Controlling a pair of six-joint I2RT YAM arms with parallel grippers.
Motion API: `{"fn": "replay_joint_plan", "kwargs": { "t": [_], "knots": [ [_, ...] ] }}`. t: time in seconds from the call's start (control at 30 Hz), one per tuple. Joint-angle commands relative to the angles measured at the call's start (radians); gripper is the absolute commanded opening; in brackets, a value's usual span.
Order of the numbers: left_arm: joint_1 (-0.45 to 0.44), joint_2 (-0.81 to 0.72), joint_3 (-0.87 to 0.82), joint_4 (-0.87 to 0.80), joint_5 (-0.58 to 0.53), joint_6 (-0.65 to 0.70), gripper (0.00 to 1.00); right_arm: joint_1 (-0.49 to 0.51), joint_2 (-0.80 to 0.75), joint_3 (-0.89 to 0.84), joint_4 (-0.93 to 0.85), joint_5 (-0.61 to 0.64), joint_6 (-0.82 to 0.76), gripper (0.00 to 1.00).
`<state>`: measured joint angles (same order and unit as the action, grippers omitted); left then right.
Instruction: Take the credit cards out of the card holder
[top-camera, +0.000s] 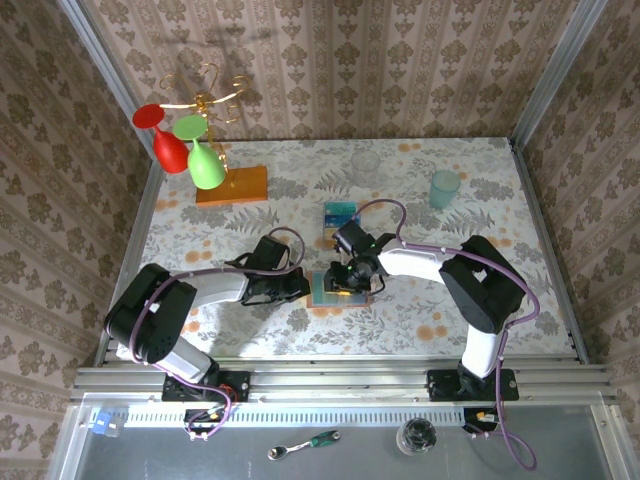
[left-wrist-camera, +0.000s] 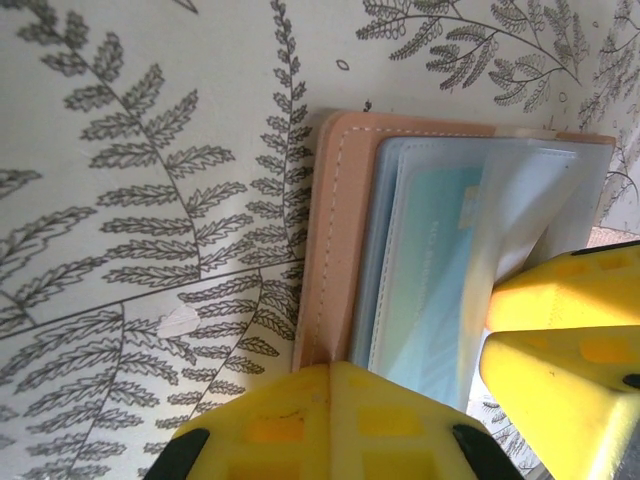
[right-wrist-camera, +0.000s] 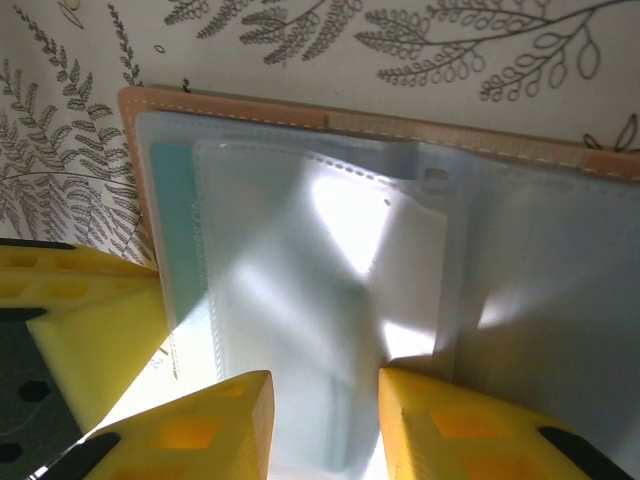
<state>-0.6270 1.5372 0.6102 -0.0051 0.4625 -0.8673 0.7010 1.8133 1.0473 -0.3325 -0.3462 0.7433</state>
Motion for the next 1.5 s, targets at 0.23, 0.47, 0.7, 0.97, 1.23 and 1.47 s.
{"fn": "replay_joint_plan", "kwargs": {
  "t": [0.23,0.47,0.7,0.97,1.23,1.47],
  "knots": [
    [-0.007,-0.040,0.080,-0.043,-0.008,-0.017,0.09,-0.027,-0.039,-0.055,0.042,-0.034,0.005,0.31],
    [-0.023,-0.001,0.076,0.065,0.038,-0.078,0.16,-0.033,-0.034,-0.064,0.058,-0.046,0.010,0.30],
    [-0.033,0.057,0.049,0.182,0.075,-0.136,0.20,-0.034,-0.037,-0.067,0.059,-0.047,0.010,0.29],
    [-0.039,0.084,0.046,0.183,0.074,-0.140,0.21,-0.034,-0.038,-0.070,0.061,-0.048,0.010,0.29],
    [-0.040,0.083,0.056,0.145,0.058,-0.135,0.21,-0.034,-0.041,-0.072,0.061,-0.047,0.010,0.29],
    [-0.040,0.063,0.059,0.114,0.038,-0.125,0.23,-0.034,-0.043,-0.077,0.063,-0.048,0.013,0.29]
  ]
}}
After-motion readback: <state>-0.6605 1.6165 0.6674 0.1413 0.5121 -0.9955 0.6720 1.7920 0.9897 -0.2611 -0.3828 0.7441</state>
